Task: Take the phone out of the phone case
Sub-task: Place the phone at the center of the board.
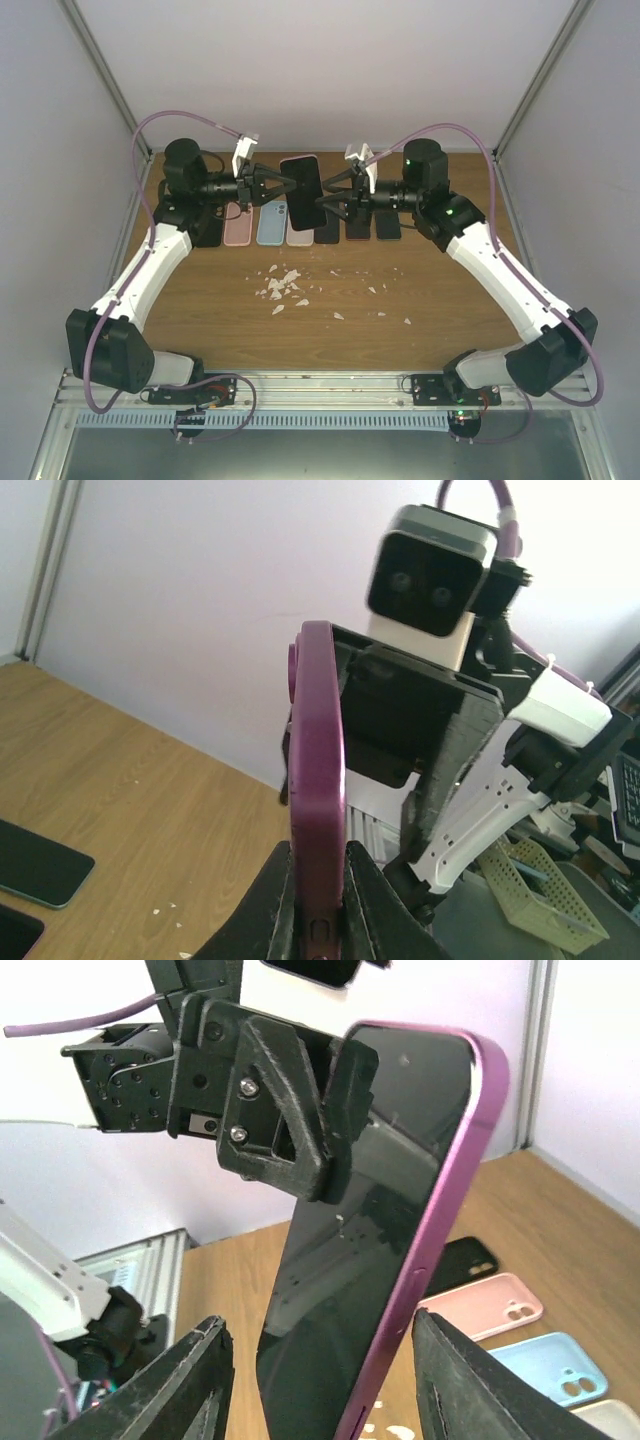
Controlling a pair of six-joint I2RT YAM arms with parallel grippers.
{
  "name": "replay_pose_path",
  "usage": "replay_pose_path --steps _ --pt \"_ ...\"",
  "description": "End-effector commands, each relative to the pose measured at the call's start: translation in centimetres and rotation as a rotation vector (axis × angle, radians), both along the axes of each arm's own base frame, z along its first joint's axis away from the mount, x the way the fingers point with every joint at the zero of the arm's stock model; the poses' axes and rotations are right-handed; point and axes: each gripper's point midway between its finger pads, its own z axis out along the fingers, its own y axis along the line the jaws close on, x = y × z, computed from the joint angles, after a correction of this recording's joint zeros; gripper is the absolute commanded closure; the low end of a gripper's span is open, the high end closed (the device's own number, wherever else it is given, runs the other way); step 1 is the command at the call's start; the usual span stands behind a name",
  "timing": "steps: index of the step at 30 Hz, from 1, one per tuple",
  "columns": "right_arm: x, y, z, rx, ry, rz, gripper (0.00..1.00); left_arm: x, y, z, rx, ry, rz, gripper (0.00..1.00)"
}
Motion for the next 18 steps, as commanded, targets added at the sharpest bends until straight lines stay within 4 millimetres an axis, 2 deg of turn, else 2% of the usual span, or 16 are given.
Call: replay_pose_path --steps 1,6,12,18 --pt "-0.3 -0.3 -0.3 0.064 0.127 0.062 0.51 -2.2 -0.7 3.0 -0.029 -0.170 -0.035 1.00" --pt "0.3 -0.8 -0.7 0.081 0.169 0.052 0.52 -2.3 -1.0 3.2 -0.031 -0.176 -0.043 1.00" --pt "-0.2 -0.7 -1.4 0.096 0.210 0.077 0.64 -2.0 -1.0 3.3 -0.043 -0.163 -0.033 1.00" --pt "-0.7 -0.5 -1.7 0.120 0.252 0.123 0.70 -1.8 -1.1 3.3 -0.063 -0.134 -0.027 1.00"
